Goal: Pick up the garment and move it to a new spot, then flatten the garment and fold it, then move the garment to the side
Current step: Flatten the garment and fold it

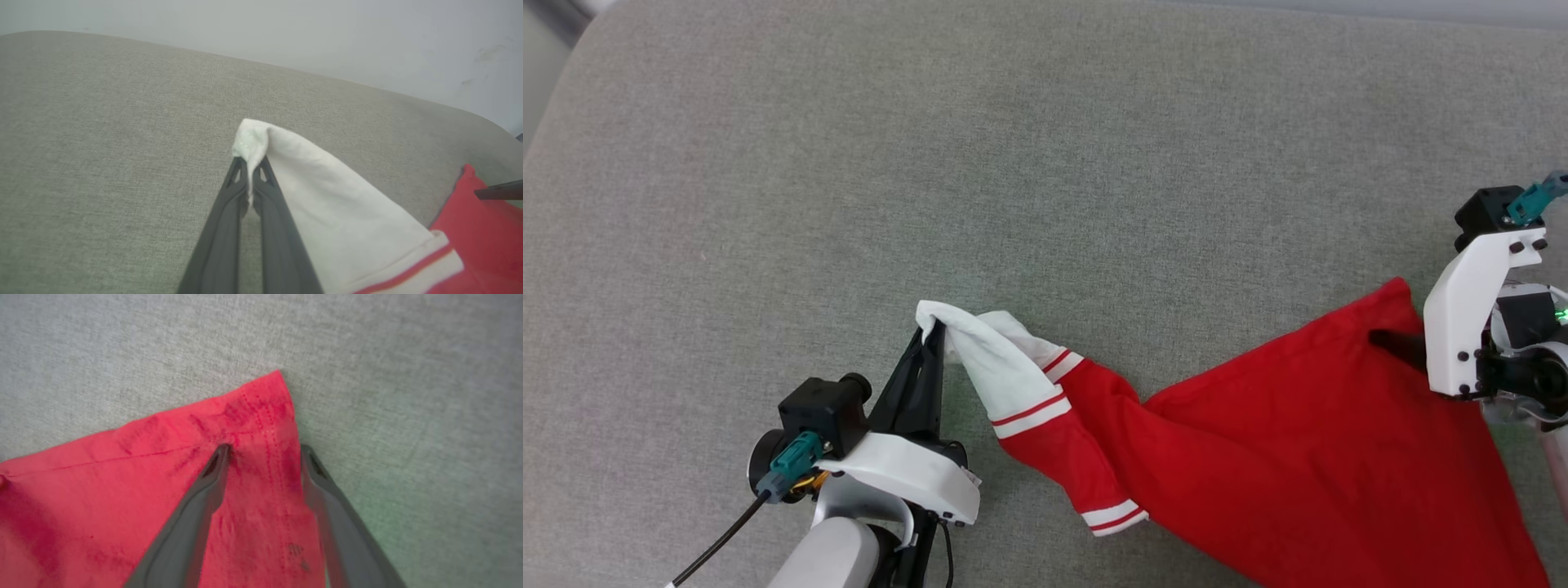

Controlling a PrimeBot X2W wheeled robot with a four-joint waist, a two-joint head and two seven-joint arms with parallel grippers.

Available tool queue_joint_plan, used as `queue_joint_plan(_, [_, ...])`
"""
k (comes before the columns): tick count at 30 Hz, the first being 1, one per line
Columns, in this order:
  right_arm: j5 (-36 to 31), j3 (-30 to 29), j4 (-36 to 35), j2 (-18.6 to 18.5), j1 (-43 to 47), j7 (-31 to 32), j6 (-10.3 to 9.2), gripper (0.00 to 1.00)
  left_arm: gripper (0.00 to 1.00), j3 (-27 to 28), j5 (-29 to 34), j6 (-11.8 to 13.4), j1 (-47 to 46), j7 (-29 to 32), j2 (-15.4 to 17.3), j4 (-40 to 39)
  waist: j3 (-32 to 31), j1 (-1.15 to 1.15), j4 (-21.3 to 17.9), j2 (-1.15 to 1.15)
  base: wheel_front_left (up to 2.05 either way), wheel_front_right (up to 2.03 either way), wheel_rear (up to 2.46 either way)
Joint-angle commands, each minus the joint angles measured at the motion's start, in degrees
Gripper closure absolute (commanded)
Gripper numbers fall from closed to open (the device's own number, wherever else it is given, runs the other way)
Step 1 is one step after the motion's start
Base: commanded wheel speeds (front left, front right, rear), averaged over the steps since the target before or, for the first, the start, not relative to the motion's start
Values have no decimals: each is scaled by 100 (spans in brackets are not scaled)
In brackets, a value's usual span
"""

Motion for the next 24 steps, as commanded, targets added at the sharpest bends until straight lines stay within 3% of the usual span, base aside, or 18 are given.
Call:
queue_joint_plan(1, [112, 293, 366, 209, 422, 223, 1, 100, 100, 12, -33, -15, -69, -35, -13, 43, -32, 0, 2, 0, 0, 0, 0])
queue_joint_plan(7, [198, 372, 176, 66, 211, -184, 0, 100, 100, 58, -83, 15, 64, -48, 63, 171, -337, 0, -68, 0, 0, 0, 0])
queue_joint_plan(15, [-11, 333, -182, -65, 39, -1254, -1, 100, 100, 390, -209, 55, -29, -50, 341, 172, -1026, 0, -290, 0, 0, 0, 0])
queue_joint_plan(24, [-390, -138, -210, 291, -330, -2429, -1, 100, 100, 702, -348, -182, -1294, 164, 560, 497, -1466, 0, -540, 0, 0, 0, 0])
